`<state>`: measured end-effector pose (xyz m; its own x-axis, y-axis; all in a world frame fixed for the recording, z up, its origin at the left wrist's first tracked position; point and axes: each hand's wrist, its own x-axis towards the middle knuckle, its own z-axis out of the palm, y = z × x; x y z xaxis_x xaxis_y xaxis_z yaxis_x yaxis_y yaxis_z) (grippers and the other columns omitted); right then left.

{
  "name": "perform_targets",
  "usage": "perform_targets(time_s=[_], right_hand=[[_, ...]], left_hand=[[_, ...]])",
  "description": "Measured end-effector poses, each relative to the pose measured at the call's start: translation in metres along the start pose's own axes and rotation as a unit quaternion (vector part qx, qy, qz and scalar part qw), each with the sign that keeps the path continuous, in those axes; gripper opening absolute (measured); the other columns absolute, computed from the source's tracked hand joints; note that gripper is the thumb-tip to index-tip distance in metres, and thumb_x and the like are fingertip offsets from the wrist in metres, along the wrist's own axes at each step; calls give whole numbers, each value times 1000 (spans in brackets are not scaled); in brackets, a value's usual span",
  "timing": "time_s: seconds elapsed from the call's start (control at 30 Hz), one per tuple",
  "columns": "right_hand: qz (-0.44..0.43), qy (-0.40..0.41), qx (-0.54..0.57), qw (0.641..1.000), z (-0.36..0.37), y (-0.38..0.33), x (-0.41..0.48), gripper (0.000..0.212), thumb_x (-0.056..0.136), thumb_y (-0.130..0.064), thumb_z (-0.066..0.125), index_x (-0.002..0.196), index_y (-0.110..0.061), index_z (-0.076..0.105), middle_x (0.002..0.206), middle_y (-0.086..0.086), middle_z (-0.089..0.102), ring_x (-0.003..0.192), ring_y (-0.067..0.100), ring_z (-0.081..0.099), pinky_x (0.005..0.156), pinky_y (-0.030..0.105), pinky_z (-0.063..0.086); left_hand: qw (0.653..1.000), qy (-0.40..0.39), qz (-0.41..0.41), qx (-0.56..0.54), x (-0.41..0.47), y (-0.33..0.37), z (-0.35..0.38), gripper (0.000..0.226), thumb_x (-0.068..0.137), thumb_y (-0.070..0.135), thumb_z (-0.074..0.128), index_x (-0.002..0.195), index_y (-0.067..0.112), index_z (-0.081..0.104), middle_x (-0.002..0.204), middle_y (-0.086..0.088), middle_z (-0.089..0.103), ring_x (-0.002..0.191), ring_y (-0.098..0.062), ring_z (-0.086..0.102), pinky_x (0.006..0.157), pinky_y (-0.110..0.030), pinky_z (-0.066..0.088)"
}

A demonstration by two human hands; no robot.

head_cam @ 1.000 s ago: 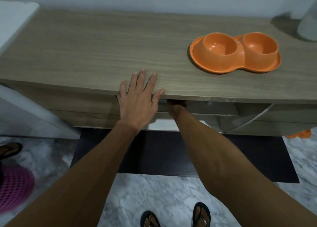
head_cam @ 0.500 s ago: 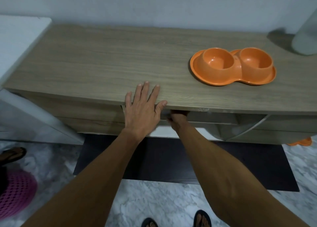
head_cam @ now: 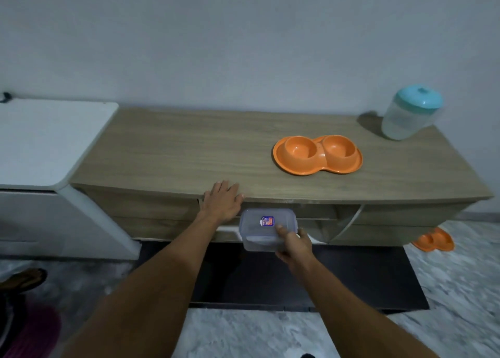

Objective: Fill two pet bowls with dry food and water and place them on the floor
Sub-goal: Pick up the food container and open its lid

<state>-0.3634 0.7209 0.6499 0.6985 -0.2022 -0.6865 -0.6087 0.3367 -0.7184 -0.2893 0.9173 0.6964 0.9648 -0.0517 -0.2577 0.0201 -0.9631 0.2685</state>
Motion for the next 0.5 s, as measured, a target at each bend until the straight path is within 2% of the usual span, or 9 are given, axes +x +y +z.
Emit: perform_targets(time_s=[0.07,0.17,0.23,0.33,0.43,0.5], right_hand=[[-9,-4,-3,1000,-4,-14,-19,42,82,-23,78,116,-15,55,112,12,65,88,24,62,69,38,56],[-28,-26,-6,999,-6,-37,-42,42,81,-21,78,116,-15,56,107,12,66,85,23,63,62,35,53],[-46,-32,1,998,-3,-54,-53,36,82,-19,77,112,-14,56,99,10,65,79,22,61,63,34,52],[-62,-36,18,997,7,-80,-60,30,82,-19,77,105,-14,58,101,13,66,84,26,62,67,38,52],[-76,-43,23,996,24,-101,-58,41,80,-22,78,114,-11,57,108,17,67,86,29,63,63,37,48],[-88,-48,21,995,38,-111,-52,41,82,-22,76,117,-11,59,107,16,68,83,27,63,62,36,48]], left_hand=[[999,-10,-9,-36,-13,7,-3,54,101,46,27,146,17,39,153,-14,34,146,-34,24,117,-48,24],[996,-4,-18,-90,-27,22,-14,54,100,46,26,130,10,52,137,-19,52,131,-36,43,111,-45,32],[990,1,-33,-139,-33,32,-25,52,102,43,32,132,5,53,140,-20,51,130,-36,45,110,-43,34],[977,5,-57,-207,-30,38,-43,57,100,49,33,131,5,53,140,-21,52,129,-36,49,106,-42,39],[965,15,-67,-253,-18,35,-59,62,97,57,32,118,6,59,129,-21,59,116,-36,56,97,-42,45],[955,29,-79,-283,-10,34,-68,61,98,55,34,114,4,62,121,-21,64,109,-38,61,84,-39,50]])
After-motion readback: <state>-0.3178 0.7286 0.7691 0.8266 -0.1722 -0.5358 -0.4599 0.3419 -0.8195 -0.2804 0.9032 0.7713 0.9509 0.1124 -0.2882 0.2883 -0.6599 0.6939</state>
